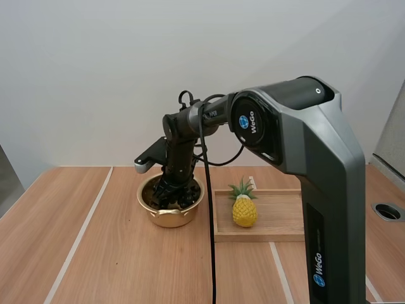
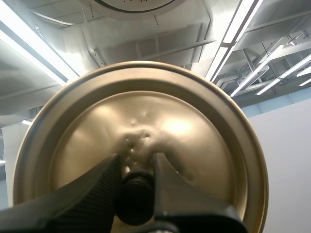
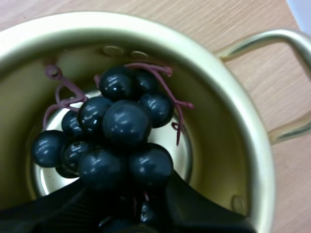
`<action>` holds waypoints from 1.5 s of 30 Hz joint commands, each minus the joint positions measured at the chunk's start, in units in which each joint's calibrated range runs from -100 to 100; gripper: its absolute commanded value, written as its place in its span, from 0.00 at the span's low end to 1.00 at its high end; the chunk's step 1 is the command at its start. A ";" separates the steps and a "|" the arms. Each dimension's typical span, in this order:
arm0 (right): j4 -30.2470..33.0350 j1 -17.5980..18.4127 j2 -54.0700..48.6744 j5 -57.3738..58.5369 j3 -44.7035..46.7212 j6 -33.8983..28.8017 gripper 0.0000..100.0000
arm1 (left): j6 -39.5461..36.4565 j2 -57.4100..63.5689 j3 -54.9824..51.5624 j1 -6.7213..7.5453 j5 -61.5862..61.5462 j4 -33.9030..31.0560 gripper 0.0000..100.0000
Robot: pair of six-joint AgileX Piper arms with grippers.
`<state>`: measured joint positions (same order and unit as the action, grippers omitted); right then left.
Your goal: Open the pot, put the grape inside, and close it
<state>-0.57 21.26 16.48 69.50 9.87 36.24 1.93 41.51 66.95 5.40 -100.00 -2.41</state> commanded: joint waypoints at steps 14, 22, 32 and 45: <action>-1.65 -0.40 1.90 3.09 0.08 1.03 0.00 | 0.07 -0.04 0.12 -0.12 0.00 0.50 0.00; -1.30 -0.40 2.68 1.05 0.08 1.03 0.00 | 0.07 -0.04 0.12 -0.12 0.00 0.50 0.00; -1.30 -0.40 2.66 0.45 0.08 0.62 0.00 | 0.07 -0.04 0.12 -0.12 0.00 0.50 0.00; -0.61 -0.40 2.66 -0.89 0.08 -3.13 1.00 | 0.07 -0.04 0.12 -0.12 0.00 0.50 0.00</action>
<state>-1.85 21.18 19.12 68.77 9.87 33.53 1.93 41.51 66.95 5.40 -100.00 -2.41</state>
